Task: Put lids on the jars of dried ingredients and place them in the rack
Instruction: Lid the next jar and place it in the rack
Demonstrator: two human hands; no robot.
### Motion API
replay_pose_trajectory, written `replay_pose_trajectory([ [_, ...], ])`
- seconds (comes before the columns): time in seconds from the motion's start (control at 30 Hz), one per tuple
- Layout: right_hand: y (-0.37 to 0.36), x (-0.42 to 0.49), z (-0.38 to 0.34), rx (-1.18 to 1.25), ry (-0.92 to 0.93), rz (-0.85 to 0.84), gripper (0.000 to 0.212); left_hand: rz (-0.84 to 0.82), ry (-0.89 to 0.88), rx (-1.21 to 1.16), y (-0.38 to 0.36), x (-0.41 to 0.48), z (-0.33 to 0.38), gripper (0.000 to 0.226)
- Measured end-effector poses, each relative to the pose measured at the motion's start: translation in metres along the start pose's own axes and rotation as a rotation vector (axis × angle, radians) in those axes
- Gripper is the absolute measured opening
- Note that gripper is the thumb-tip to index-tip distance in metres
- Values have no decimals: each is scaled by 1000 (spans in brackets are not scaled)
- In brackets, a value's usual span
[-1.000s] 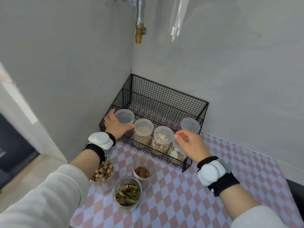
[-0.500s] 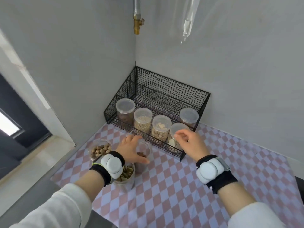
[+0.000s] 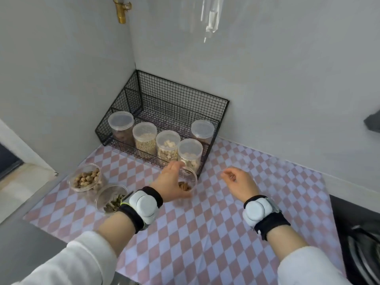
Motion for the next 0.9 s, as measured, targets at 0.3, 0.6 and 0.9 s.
replay_pose_trajectory([
  [0.3,11,9,117,-146,-331,-95,47,-85,-60,-44,-53,16,49,94],
  [0.6,9,19,174,-363,-454,-182,51,33,76,-296,-69,10,36,109],
  [0.9,-15,-12,155,-613,-307,-246,28,16,113,-407,-72,6,31,103],
])
Point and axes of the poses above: each hand's wrist, its own x-axis towards the middle knuckle, its own y-axis out of the back of the hand, z = x × y, the point moved 1 cm from there along x, towards the middle knuckle, and after that the axes turned 4 degrees about y, right-handed, at the moved point
